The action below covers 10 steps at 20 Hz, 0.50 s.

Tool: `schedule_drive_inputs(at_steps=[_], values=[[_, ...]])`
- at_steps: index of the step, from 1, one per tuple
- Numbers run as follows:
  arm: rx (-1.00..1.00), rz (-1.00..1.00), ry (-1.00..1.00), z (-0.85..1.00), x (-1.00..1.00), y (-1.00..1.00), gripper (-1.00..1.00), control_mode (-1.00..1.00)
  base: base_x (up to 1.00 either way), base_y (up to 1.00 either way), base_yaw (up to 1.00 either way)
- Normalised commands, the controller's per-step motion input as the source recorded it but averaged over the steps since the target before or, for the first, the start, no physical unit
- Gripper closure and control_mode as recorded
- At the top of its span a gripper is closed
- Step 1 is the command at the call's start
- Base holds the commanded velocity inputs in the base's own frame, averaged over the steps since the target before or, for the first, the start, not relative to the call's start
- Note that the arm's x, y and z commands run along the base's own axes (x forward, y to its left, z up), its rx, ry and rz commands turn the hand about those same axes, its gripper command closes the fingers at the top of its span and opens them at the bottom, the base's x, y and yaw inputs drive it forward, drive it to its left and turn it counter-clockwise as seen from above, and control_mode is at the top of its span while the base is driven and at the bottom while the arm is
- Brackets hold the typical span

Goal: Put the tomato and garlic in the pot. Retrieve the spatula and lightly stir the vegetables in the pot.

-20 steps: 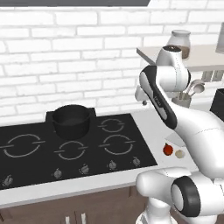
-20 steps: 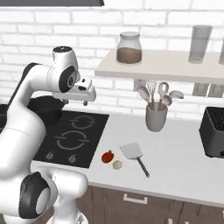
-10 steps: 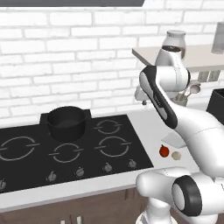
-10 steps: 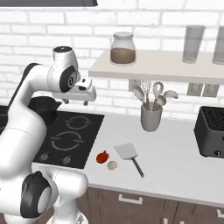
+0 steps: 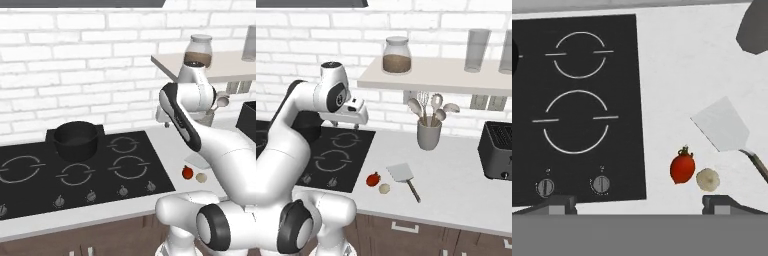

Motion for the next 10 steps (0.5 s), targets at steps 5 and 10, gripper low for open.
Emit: schedule_drive_inputs(at_steps=[5,10], values=[[-0.04,-0.05,0.1,-0.87,-0.11,-0.35,-1.0,-1.0,0.0,0.0,0.0],[-0.05,-0.05,0.08,-0.84,0.0,-0.4,-1.0,-1.0,0.0,0.0,0.0]])
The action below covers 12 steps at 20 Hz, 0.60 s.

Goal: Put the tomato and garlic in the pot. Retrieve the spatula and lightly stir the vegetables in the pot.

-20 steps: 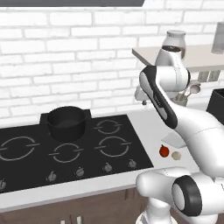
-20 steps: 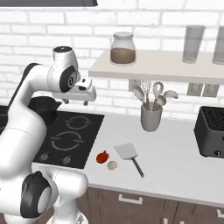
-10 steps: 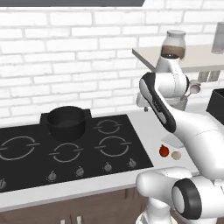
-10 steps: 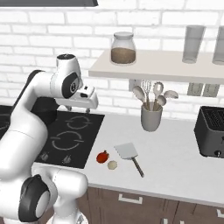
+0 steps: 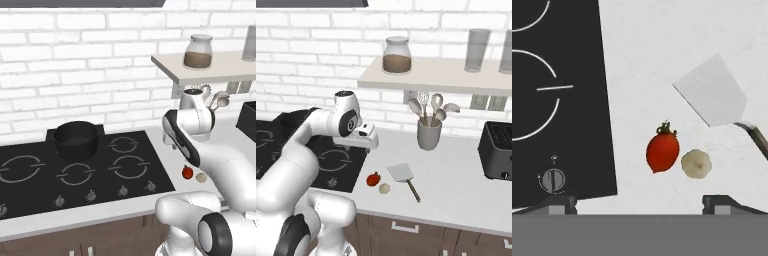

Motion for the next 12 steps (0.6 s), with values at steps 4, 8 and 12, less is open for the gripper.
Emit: schedule_drive_inputs(at_steps=[4,8,12], values=[[-0.03,-0.04,0.09,-0.76,0.0,-0.27,-1.0,-1.0,0.0,0.0,0.0],[-0.02,-0.02,0.05,-0.72,0.0,-0.19,-1.0,-1.0,0.0,0.0,0.0],[0.0,0.0,0.01,-0.62,0.0,-0.24,-1.0,-1.0,0.0,0.0,0.0]])
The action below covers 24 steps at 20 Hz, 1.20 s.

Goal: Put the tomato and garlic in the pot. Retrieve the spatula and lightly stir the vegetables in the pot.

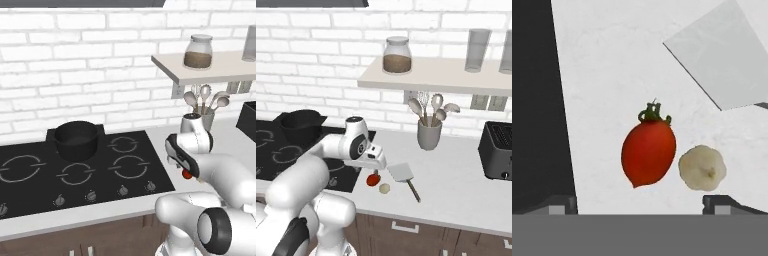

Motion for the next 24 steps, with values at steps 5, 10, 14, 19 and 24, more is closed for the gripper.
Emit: schedule_drive_inputs(at_steps=[5,10,14,19,24], values=[[0.0,0.0,0.01,-0.46,0.0,-0.15,-1.0,-1.0,0.0,0.0,0.0],[0.0,0.0,0.0,-0.33,0.06,-0.08,-1.0,-1.0,0.0,0.0,0.0],[0.0,0.0,0.0,-0.25,0.11,-0.14,-1.0,-1.0,0.0,0.0,0.0],[0.0,0.0,0.0,-0.04,0.23,-0.04,-1.0,-1.0,0.0,0.0,0.0],[0.0,0.0,0.0,-0.03,0.16,0.0,1.0,-1.0,0.0,0.0,0.0]])
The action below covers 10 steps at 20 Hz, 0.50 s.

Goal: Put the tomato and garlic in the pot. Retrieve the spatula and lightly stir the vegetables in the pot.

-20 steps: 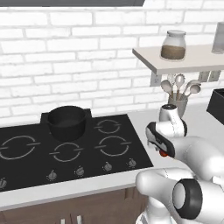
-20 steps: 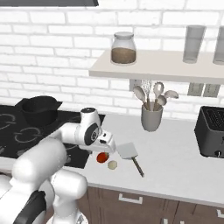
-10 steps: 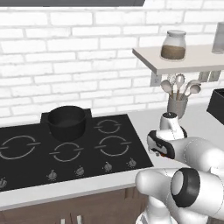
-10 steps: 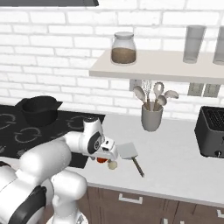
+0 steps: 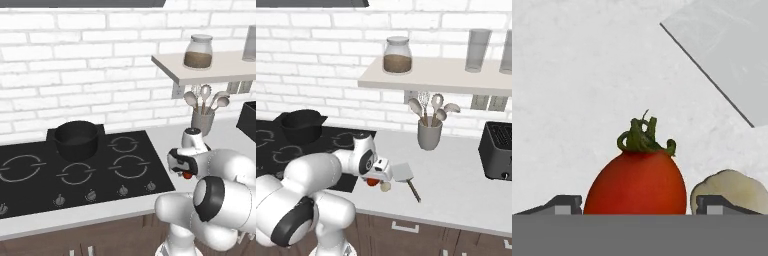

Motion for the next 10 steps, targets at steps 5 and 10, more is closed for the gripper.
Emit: schedule_drive_inputs(at_steps=[5,10], values=[[0.0,0.0,-0.02,-0.03,-0.06,0.0,1.0,-1.0,0.0,0.0,0.0],[0.04,0.0,-0.22,0.61,-0.36,0.06,1.0,-1.0,0.0,0.0,0.0]])
